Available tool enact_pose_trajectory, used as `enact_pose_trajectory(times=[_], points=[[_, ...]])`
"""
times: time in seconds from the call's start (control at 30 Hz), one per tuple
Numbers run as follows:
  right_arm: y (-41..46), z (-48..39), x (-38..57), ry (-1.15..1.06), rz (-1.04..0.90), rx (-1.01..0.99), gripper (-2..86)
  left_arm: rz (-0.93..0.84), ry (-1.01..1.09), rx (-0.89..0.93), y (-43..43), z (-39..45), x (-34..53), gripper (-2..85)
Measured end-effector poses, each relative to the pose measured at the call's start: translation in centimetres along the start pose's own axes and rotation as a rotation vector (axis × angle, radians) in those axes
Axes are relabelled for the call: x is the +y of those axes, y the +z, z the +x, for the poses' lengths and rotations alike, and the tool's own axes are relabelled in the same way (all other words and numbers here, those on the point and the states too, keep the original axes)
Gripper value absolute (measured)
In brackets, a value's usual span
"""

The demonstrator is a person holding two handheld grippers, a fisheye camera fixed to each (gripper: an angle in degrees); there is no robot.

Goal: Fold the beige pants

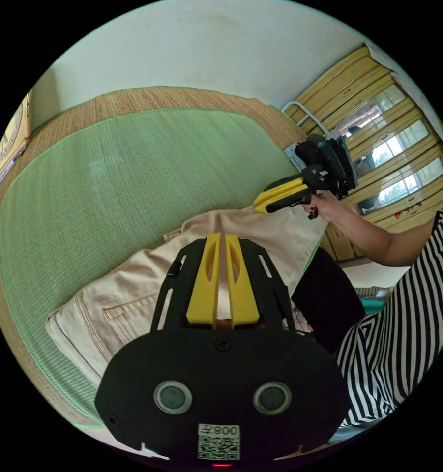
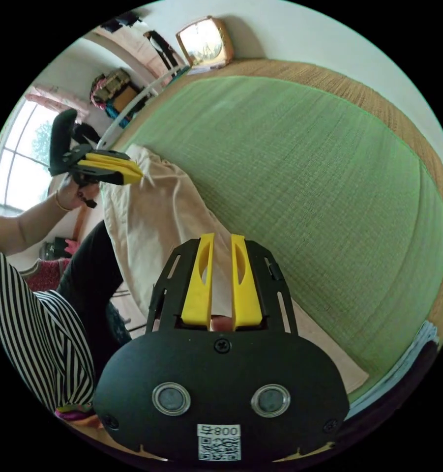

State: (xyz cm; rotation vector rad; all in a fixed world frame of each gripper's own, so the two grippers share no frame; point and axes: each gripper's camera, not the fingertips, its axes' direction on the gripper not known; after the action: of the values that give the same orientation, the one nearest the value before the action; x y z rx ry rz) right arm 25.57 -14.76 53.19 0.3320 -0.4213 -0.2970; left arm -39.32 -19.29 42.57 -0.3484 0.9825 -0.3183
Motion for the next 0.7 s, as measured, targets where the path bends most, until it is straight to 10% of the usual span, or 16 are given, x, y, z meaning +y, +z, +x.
enact_pose_trajectory(times=[0.7], points=[[5.5,0.9,1.2,0.002,0.095,0.148,0.8,0.076,-0.091,-0.027,-18.8,-1.4,10.6,1.4]])
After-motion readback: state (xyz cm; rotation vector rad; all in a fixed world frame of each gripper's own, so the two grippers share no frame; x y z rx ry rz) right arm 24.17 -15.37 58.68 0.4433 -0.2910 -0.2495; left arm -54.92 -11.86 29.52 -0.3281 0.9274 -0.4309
